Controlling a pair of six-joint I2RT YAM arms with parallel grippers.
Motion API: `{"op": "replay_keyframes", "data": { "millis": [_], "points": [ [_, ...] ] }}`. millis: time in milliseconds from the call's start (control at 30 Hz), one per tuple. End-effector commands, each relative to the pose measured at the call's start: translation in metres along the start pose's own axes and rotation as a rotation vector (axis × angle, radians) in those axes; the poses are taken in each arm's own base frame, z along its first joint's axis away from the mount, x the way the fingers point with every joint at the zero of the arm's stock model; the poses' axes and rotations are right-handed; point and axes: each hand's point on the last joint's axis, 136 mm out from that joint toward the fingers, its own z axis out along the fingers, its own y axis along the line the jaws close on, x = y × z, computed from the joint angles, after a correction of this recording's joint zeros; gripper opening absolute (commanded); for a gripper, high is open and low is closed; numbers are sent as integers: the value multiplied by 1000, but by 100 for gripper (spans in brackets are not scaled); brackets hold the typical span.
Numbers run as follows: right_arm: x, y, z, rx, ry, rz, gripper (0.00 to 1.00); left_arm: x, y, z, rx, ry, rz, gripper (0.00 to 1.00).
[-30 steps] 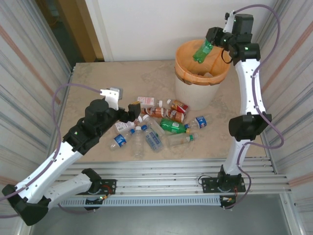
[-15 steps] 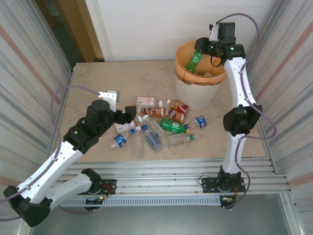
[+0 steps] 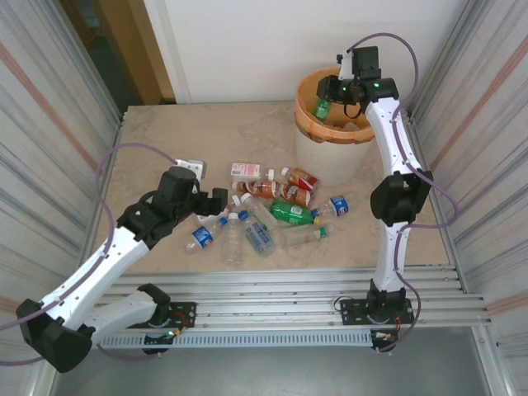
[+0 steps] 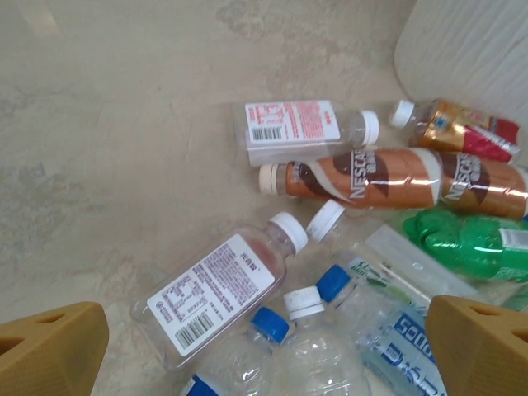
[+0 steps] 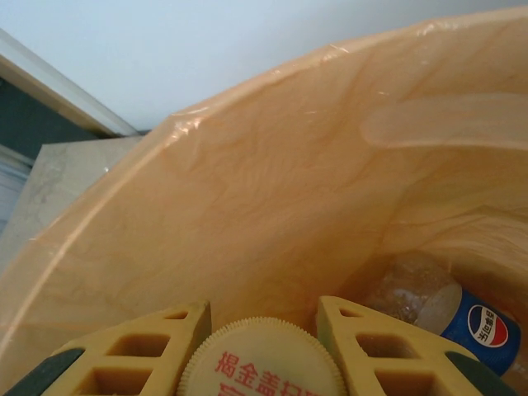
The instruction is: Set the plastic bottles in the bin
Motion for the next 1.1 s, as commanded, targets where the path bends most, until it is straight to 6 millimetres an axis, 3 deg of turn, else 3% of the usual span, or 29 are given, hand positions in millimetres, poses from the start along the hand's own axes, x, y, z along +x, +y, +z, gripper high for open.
{"op": "replay_keyframes", "data": {
  "millis": [0,167,333,633,800,1067],
  "points": [
    [9,-9,6,17,33,-12,44,2,3,0,-18,46,37,99],
    [2,-10,-3,20,16,-10,59,12,7,10,-37,129,95,99],
    [-7,-6,-20,21,-15,-17,64,28,14,20,-30,225,110,98],
    [-24,6,-81,64,-78,-49,74,61,32,29,-61,426,145,91],
    [-14,8,-112,118,-85,-59,83,84,36,30,-71,546,133,88],
    [20,3,-159,192,-140,-46,96,120,29,30,-55,655,22,88]
  ]
}}
